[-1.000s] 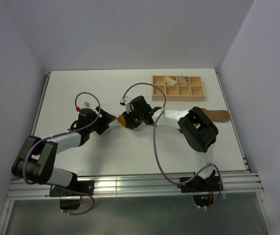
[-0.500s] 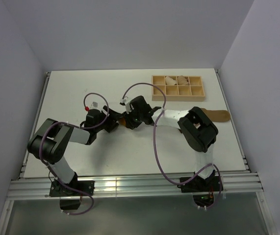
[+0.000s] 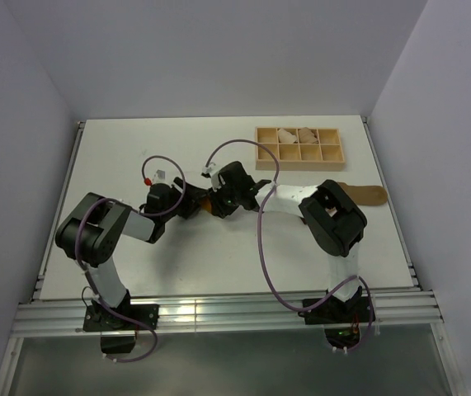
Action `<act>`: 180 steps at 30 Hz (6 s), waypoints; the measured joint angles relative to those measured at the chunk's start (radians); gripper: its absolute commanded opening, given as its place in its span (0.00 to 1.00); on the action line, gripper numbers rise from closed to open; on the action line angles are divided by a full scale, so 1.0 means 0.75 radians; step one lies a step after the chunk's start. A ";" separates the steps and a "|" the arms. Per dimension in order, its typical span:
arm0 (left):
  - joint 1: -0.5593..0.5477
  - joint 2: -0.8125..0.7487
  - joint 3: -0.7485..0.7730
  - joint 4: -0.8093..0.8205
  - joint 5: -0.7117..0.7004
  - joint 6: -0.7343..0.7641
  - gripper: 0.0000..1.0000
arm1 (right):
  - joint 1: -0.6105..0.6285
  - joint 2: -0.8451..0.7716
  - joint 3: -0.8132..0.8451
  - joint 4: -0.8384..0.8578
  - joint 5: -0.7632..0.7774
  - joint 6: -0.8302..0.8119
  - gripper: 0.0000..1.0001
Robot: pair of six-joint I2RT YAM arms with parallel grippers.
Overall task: Roll the socks
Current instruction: Roll the sock at the center of the board, then pick up the sock at the center of the board, then place the sock in the storage box.
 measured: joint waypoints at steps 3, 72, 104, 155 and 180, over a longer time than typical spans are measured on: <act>0.000 0.030 0.013 0.034 -0.002 0.001 0.71 | 0.000 0.001 0.000 0.001 -0.003 -0.001 0.00; -0.039 -0.026 0.418 -0.878 -0.150 0.270 0.00 | 0.334 -0.089 -0.119 0.168 0.652 -0.396 0.74; -0.028 -0.026 0.452 -0.959 -0.111 0.278 0.07 | 0.364 0.078 -0.085 0.342 0.882 -0.400 0.14; 0.626 -0.910 0.507 -1.640 -0.282 0.844 0.90 | -0.477 -0.003 0.392 -0.175 0.633 -0.553 0.00; 0.626 -0.903 0.500 -1.640 -0.306 0.858 0.90 | -0.501 0.168 0.442 -0.172 0.457 -0.631 0.00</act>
